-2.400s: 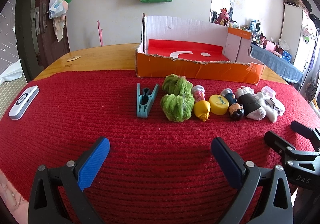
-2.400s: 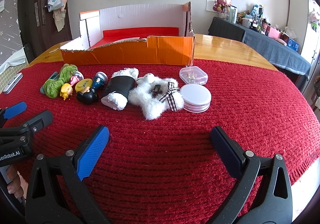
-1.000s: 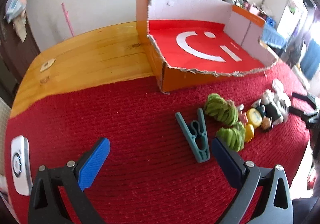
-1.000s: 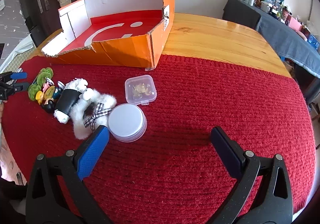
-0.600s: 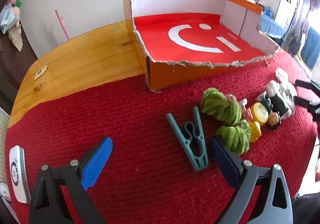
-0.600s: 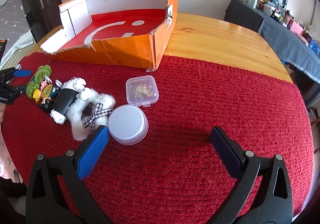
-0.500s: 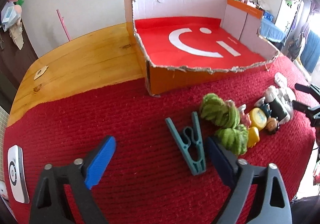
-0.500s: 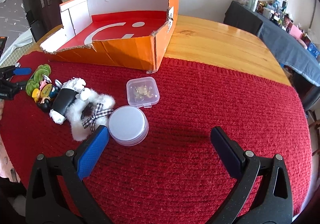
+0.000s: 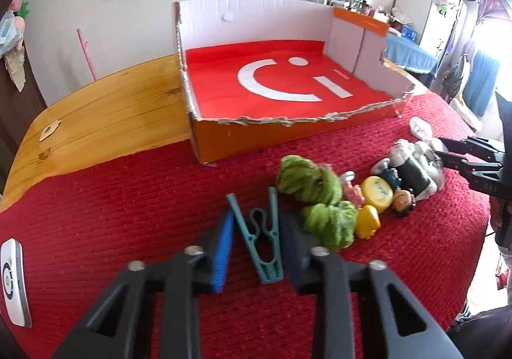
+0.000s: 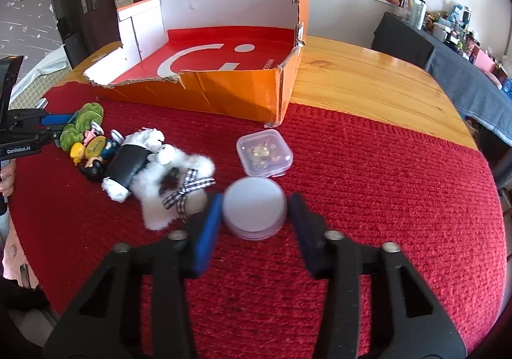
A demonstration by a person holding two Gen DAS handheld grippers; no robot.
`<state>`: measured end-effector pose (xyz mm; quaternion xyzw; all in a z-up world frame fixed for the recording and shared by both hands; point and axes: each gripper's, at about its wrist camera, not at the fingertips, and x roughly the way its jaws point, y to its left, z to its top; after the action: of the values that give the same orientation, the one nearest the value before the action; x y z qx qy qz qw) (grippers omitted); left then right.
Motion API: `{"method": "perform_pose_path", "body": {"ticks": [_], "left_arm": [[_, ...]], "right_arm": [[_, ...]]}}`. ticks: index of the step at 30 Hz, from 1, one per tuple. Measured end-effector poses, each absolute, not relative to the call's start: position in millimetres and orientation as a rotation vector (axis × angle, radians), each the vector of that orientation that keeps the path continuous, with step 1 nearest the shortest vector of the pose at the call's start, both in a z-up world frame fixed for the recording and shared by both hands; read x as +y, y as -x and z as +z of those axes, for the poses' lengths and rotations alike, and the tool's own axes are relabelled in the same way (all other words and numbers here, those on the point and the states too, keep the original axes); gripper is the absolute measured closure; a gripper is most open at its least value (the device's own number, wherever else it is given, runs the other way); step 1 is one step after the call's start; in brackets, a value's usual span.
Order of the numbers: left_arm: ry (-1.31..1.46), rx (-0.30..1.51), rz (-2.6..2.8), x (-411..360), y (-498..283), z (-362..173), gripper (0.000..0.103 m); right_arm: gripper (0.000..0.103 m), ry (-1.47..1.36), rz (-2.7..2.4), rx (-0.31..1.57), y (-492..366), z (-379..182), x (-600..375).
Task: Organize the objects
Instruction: 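Grasp the teal clothespin with the left gripper while the right gripper grasps the white round tin, then lift and carry the clothespin and tin with both grippers into the cardboard box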
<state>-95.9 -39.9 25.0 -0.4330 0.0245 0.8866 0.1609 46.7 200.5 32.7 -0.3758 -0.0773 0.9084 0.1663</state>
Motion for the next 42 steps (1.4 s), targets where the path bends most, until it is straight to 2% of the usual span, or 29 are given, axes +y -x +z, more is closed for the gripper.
{"method": "perform_pose_path", "body": {"ticks": [10, 20, 29, 42], "left_arm": [[1.203, -0.001, 2.549, -40, 87, 27, 0.076], [1.158, 0.002, 2.586, -41, 78, 41, 0.076], [1.037, 0.007, 2.637, -48, 78, 83, 0.076], [0.972, 0.017, 2.658, -48, 96, 104, 0.076]], "right_arm": [[0.064, 0.989, 2.628, -0.155, -55, 41, 191], [0.064, 0.948, 2.64, -0.142, -57, 51, 187], [0.064, 0.862, 2.697, -0.205, -50, 79, 168], [0.064, 0.805, 2.731, -0.266, -23, 102, 160]]}}
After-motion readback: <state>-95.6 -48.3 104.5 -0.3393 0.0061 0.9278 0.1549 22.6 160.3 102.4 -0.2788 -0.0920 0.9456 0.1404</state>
